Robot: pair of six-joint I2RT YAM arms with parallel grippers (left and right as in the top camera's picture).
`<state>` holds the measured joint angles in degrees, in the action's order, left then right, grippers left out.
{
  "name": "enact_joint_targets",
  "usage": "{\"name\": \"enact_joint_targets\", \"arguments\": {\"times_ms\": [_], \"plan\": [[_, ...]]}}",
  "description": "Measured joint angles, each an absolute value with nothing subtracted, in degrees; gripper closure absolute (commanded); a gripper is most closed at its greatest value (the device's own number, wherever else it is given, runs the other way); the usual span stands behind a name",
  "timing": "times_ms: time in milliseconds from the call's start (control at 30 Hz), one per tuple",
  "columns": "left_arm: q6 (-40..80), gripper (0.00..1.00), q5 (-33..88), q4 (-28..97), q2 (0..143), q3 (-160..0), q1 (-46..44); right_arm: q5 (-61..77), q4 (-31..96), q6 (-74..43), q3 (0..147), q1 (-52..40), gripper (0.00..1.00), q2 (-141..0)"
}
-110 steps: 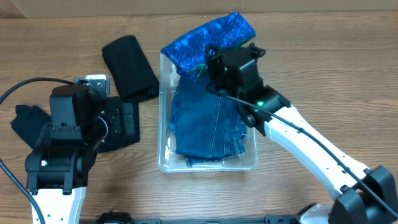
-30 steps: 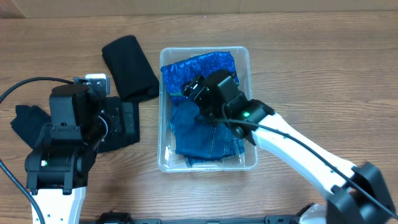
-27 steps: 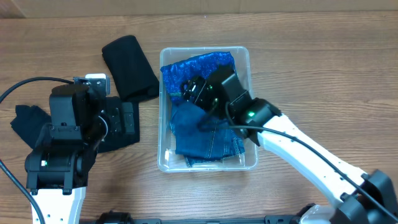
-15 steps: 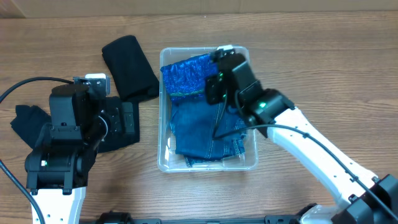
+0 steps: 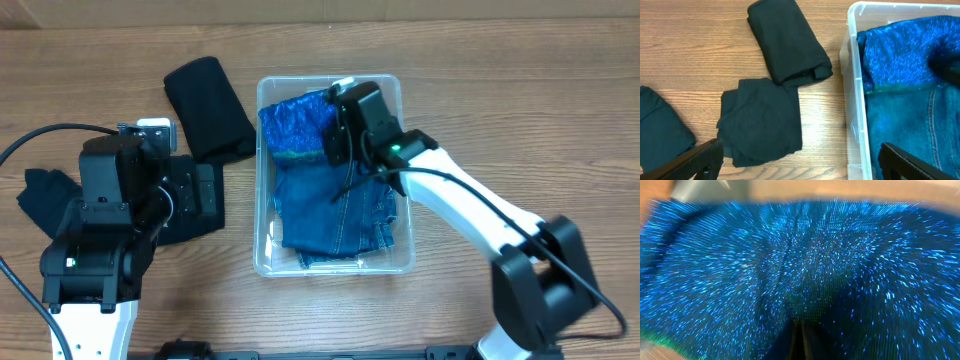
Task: Pack container
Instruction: 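Press and flatten the blue fabric inside the container with the right gripper, then withdraw the right gripper up and to the right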
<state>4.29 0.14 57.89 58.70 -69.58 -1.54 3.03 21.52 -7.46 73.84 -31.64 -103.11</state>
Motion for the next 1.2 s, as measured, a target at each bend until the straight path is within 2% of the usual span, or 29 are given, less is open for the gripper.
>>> {"name": "enact_joint_targets", "arguments": {"times_ms": [100,333,433,500,567,633,700,733,900,1100,1200], "plan": [[4.3,0.00,0.1,57.9,58.7,-69.6,-1.5,5.0,22.1,-7.2,74.1,-31.6,0.96,-107.4],[4.3,0.00,0.1,57.9,58.7,-69.6,-1.5,6.6,25.3,-7.2,76.2,-31.5,0.96,-109.3],[4.3,0.00,0.1,57.9,58.7,-69.6,-1.5,6.5,26.5,-7.2,76.8,-31.5,0.85,-109.0],[4.3,0.00,0.1,58.0,58.7,-69.6,-1.5,6.1,29.5,-7.0,77.9,-31.6,0.83,-108.3],[4.3,0.00,0.1,58.2,58.7,-69.6,-1.5,4.9,34.0,-6.9,79.8,-31.6,0.70,-107.0],[4.3,0.00,0.1,58.3,58.7,-69.6,-1.5,3.4,38.4,-6.8,82.2,-31.6,0.51,-105.0],[4.3,0.00,0.1,58.3,58.7,-69.6,-1.5,1.9,43.3,-6.3,86.0,-31.6,0.22,-102.3],[4.3,0.00,0.1,58.3,58.7,-69.6,-1.5,1.0,45.4,-6.2,88.2,-31.4,0.16,-100.2],[4.3,0.00,0.1,58.3,58.7,-69.6,-1.5,-1.8,54.1,-5.9,97.5,-27.3,0.00,-87.1],[4.4,0.00,0.2,58.0,58.7,-69.6,-0.4,-2.9,67.5,-8.0,99.4,-13.2,0.00,-76.9],[6.3,0.00,0.4,57.6,58.7,-69.6,4.8,-2.3,74.6,-8.7,99.2,-6.8,0.00,-77.5]]}}
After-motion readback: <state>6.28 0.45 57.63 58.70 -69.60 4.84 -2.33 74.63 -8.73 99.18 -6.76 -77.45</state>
